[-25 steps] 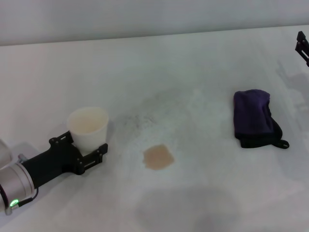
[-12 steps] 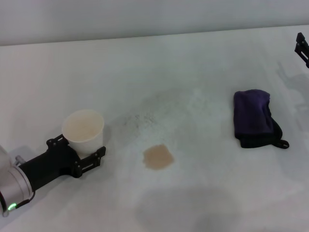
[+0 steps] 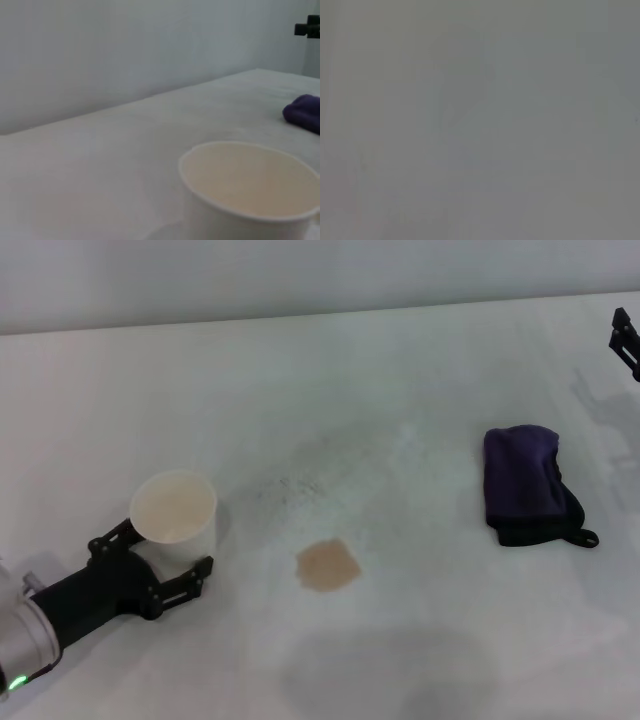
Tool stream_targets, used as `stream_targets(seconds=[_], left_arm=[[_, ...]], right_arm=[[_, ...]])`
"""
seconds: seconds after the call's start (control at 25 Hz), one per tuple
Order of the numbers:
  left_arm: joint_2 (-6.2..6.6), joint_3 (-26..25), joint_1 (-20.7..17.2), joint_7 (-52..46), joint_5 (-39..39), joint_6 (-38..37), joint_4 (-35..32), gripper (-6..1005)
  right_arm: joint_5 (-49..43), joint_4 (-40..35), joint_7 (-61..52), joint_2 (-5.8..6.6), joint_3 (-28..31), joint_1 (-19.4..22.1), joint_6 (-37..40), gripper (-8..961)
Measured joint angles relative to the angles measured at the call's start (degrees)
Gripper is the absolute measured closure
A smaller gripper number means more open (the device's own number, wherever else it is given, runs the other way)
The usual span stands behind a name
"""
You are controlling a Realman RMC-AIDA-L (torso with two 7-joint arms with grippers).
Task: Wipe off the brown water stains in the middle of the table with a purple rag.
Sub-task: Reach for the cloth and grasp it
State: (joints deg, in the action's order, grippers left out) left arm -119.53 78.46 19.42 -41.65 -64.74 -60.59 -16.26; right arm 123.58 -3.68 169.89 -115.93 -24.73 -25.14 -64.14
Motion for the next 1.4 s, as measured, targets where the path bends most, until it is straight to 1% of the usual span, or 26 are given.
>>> stream_targets(seconds=[0.04, 0.2, 0.32, 0.44, 0.72, 0.88, 0.96, 1.12, 1.2, 1.28, 1.4], left_arm=[[-0.01, 0.0, -0.3, 0.2, 0.3, -0.1, -0.2, 121], [-0.07, 0.1, -4.0, 3.9, 4.3, -1.5, -1.9, 120], [-0.08, 0.2, -6.8, 6.8, 8.3, -4.4, -2.1, 120], [-0.04, 0.2, -8.6, 8.2, 10.7, -7.5, -2.0, 119], [-0.1, 0.2, -10.7, 8.6, 12.6, -10.2, -1.1, 120], [-0.08, 0.2, -12.4, 10.7, 16.3, -10.4, -0.5, 120], [0.01, 0.0, -13.1, 11.7, 18.7, -10.6, -0.5, 120], [0.24, -0.3, -14.5, 15.0, 25.2, -11.0, -0.4, 120], [0.29, -0.4, -14.7, 17.0, 28.5, -11.1, -0.2, 120], [0.33, -0.4, -14.6, 18.6, 31.4, -11.1, 0.2, 120], [0.33, -0.4, -14.4, 20.6, 36.4, -11.1, 0.3, 120]], right_arm=[[0.0, 0.0, 0.0, 0.0, -0.1, 0.0, 0.0, 85], [0.0, 0.0, 0.0, 0.0, -0.4, -0.1, -0.2, 85], [0.0, 0.0, 0.0, 0.0, -0.4, -0.2, -0.3, 85], [0.0, 0.0, 0.0, 0.01, -0.4, -0.2, -0.3, 86], [0.0, -0.1, -0.1, 0.08, -0.4, -0.3, -0.9, 86], [-0.1, 0.3, -1.8, 0.09, -0.6, -0.2, -1.9, 87], [-0.4, 0.2, -5.3, 0.32, -1.8, -0.1, -1.9, 87], [-0.6, -2.0, -16.8, 0.79, -5.9, 0.3, 0.4, 87], [-0.6, -4.9, -24.4, 0.84, -9.5, 0.8, 2.7, 88], [-0.6, -9.1, -34.4, 0.84, -14.2, 1.9, 5.7, 88], [-1.7, -16.6, -51.8, 1.18, -22.4, 3.9, 11.8, 91]])
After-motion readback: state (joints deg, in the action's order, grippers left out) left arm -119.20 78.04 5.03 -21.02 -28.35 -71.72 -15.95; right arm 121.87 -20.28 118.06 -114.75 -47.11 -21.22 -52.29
